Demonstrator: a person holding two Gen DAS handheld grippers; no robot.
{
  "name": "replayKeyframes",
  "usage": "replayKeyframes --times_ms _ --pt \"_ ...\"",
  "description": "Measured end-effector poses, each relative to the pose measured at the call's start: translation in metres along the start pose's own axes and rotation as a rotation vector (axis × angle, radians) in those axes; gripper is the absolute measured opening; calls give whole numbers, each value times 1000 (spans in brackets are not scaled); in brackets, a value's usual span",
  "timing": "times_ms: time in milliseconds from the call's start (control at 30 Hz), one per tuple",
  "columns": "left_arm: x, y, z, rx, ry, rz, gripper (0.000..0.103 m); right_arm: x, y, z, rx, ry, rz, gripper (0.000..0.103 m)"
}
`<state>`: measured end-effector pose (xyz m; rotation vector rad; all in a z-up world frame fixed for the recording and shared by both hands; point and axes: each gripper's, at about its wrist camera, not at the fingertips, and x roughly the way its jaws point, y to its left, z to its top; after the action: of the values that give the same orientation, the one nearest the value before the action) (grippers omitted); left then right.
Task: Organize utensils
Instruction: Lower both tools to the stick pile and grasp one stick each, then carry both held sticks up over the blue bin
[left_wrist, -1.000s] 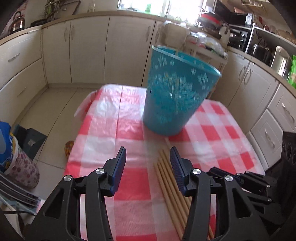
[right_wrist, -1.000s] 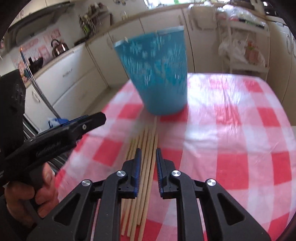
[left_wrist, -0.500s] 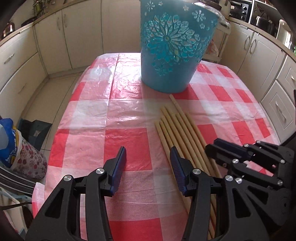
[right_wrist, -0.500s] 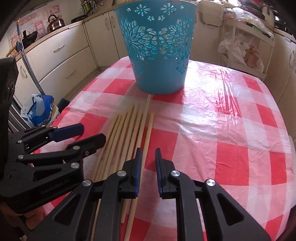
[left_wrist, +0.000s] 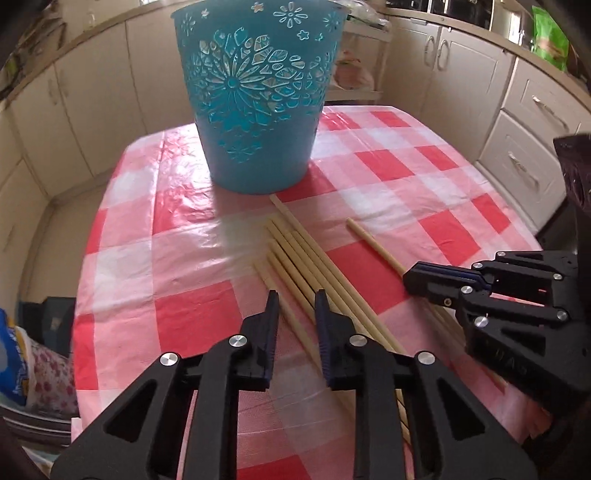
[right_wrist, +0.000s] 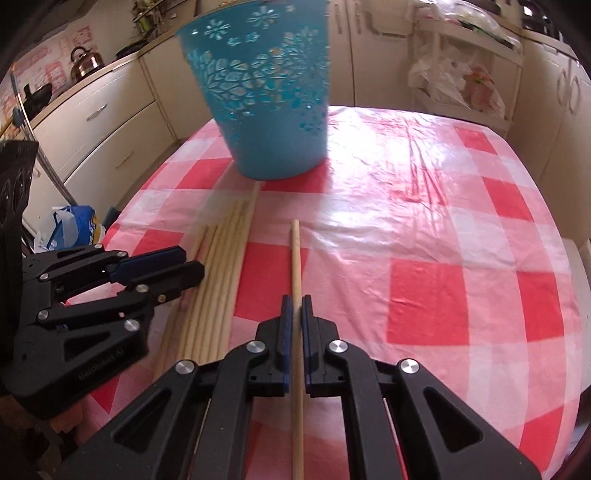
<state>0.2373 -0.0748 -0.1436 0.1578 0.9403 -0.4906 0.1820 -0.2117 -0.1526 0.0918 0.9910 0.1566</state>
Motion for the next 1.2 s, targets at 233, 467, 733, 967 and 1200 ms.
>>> replayKeyframes --times_ms 233,467,733,967,1200 --pt "-3 18 -2 -71 36 -11 19 1 6 -1 -39 11 -29 6" --pt "2 6 4 -47 59 68 23 0 5 -2 -53 6 -26 6" --pt "3 -4 2 75 56 5 7 -1 8 0 -64 51 6 7" --pt "4 3 2 57 92 40 9 3 16 2 -121 50 -19 7" --pt "-8 -10 -1 71 30 94 5 -10 -11 2 115 24 141 6"
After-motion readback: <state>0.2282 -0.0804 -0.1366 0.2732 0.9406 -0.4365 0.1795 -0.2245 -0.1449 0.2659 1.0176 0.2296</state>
